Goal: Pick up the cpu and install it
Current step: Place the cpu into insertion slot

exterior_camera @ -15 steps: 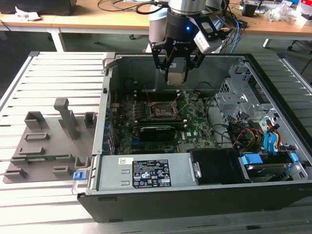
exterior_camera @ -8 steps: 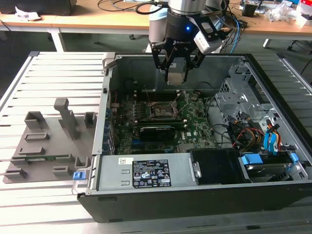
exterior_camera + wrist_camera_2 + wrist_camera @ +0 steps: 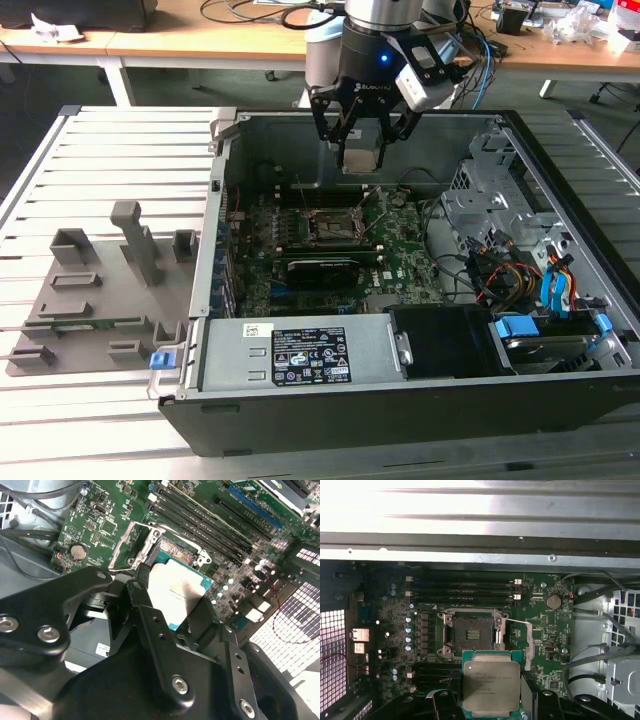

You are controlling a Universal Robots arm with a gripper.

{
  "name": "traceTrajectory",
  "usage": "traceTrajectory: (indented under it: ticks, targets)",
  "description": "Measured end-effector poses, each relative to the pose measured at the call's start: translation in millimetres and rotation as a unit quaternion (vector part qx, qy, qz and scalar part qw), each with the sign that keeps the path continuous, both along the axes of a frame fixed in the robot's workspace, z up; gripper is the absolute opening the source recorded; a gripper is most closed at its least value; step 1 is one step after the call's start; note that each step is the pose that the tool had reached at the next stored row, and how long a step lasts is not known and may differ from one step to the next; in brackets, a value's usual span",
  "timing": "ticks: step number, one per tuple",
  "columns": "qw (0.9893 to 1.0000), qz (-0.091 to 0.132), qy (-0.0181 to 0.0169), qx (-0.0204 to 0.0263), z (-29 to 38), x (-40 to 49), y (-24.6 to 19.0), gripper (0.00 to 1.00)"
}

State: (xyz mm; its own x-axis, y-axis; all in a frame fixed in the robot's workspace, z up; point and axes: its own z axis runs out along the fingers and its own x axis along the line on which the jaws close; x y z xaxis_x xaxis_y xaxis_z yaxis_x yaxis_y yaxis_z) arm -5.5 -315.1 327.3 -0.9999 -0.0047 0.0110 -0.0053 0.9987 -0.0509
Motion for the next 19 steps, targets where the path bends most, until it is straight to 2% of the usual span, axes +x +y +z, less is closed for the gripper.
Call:
traceTrajectory:
  ticks: [4,8,11,13,17,19]
  targets:
    - [0.9996,-0.029,0.0000,0.0000,0.0,0.0,0.0,0.55]
    - [0.9983,-0.058,0.0000,0.0000,-0.1,0.0,0.0,0.55]
    - [0.9971,-0.076,0.0000,0.0000,-0.1,0.0,0.0,0.55]
    - [0.9967,-0.081,0.0000,0.0000,-0.1,0.0,0.0,0.55]
    - [0.9945,-0.104,0.0000,0.0000,-0.1,0.0,0.0,0.55]
    - [0.9940,-0.110,0.0000,0.0000,-0.1,0.0,0.0,0.55]
